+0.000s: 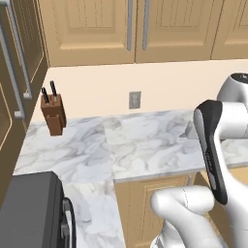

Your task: Take the pizza cutter from the drawer on the right and place it on the dining counter for cutting.

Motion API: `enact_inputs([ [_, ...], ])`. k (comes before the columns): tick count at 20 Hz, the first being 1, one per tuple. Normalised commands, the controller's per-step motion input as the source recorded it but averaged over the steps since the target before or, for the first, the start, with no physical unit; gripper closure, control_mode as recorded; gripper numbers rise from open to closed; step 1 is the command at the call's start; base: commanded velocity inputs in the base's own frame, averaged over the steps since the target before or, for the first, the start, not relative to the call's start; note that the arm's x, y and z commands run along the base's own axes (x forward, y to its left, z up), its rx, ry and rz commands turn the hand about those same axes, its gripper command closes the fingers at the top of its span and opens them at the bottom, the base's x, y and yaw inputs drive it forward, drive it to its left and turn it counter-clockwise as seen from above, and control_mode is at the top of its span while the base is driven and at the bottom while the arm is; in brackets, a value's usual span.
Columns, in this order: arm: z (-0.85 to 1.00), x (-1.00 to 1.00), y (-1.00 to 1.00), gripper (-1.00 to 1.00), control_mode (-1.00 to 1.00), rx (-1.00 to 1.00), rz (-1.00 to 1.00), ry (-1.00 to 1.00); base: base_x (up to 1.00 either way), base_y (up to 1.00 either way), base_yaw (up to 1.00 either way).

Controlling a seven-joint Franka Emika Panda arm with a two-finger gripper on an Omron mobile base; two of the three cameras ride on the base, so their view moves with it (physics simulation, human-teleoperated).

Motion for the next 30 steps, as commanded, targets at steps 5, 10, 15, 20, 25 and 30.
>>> enact_inputs([
  [5, 0.00, 0.00, 0.00, 1.00, 1.00, 0.00, 0.00, 0.00, -0.06, 0.00, 0.68],
  [10, 0.00, 0.00, 0.00, 1.00, 1.00, 0.00, 0.00, 0.00, -0.25, 0.00, 0.99],
  [15, 0.00, 0.00, 0.00, 1.00, 1.00, 0.00, 0.00, 0.00, 0.05, -0.08, 0.93],
  [20, 0.00, 0.00, 0.00, 1.00, 1.00, 0.00, 0.00, 0.00, 0.30, 0.00, 0.91],
  [25, 0.00, 0.00, 0.00, 1.00, 1.00, 0.00, 0.00, 0.00, -0.10, 0.19, 0.99],
  [30, 0.00, 0.00, 0.00, 1.00, 1.00, 0.00, 0.00, 0.00, -0.25, 0.49, 0.98],
])
